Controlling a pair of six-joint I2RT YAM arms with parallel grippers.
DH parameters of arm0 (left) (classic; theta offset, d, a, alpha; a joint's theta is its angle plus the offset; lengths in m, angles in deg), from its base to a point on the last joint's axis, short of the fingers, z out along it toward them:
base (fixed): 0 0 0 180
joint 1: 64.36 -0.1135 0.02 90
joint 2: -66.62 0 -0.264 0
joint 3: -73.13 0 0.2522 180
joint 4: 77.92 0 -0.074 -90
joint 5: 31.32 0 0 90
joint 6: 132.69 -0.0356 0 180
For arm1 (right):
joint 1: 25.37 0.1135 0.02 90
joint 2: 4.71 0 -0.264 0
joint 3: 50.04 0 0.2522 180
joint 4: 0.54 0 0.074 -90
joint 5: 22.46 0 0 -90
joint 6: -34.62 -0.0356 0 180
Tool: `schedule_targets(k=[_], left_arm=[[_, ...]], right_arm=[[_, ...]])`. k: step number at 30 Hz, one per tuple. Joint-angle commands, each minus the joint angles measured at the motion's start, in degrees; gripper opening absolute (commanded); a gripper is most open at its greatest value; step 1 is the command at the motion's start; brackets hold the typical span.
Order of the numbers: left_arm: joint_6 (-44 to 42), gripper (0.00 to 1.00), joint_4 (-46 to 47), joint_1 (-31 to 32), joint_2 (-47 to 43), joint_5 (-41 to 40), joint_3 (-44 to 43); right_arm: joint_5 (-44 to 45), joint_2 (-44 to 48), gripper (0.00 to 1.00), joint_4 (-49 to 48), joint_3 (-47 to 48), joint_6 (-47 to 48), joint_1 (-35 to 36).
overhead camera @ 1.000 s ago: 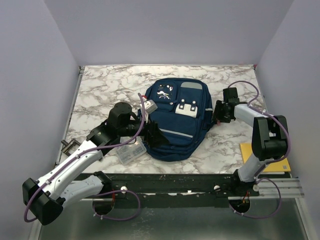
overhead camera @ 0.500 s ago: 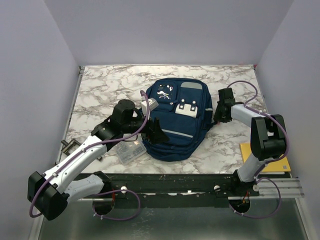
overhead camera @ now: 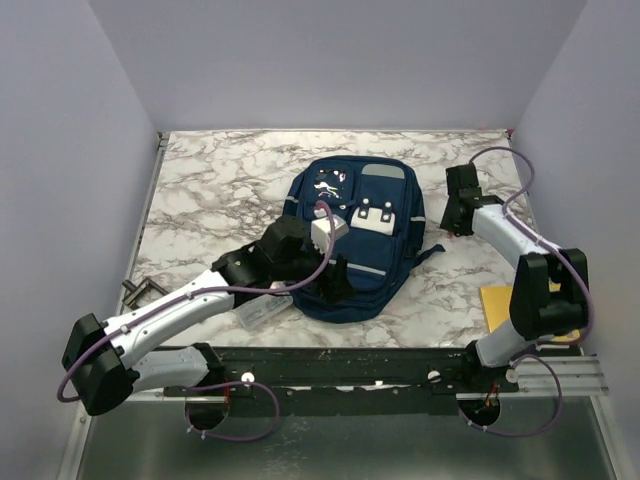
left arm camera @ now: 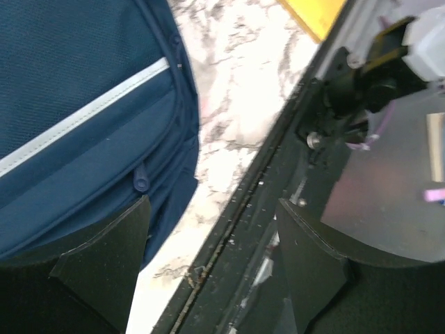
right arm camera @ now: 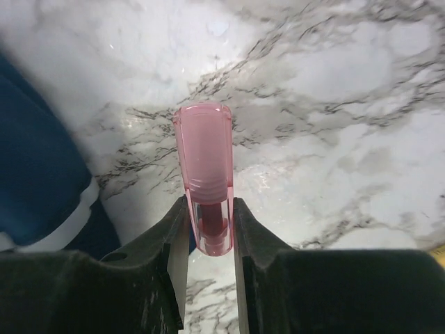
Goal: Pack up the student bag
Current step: Pick up the stationery from the center of the board, then place the stationery in the student bag.
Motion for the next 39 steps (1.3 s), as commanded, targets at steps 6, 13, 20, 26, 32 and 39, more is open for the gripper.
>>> schedule_targets(k=[6, 13, 20, 26, 32, 39], left_arm=[[-4.0, 0.75, -2.9, 10.8, 15.6, -28.9, -9.7], [-7.2, 0.81, -4.5, 17.7, 28.6, -44.3, -18.2], [-8.9, 0.86, -4.5, 19.5, 36.9, -49.6, -21.7], [-11.5, 0.72, -2.4, 19.3, 40.4, -55.9, -21.1], [-12.9, 0.30, -0.2, 19.1, 39.0, -53.5, -20.3], [-12.9, 0.00, 0.3, 18.4, 34.4, -51.0, -19.6]], right_arm=[[-11.7, 17.8, 0.01, 6.2, -1.9, -3.4, -0.2], [-24.7, 31.0, 0.01, 8.3, -9.8, -6.7, 0.4], [-24.5, 38.4, 0.01, 13.6, -11.5, -6.5, 0.4], [-29.0, 40.8, 0.01, 16.0, -12.4, -7.7, 0.7], [-30.2, 41.5, 0.01, 18.7, -12.9, -8.8, 2.9], [-25.3, 37.1, 0.01, 20.5, -13.0, -12.8, 18.0]])
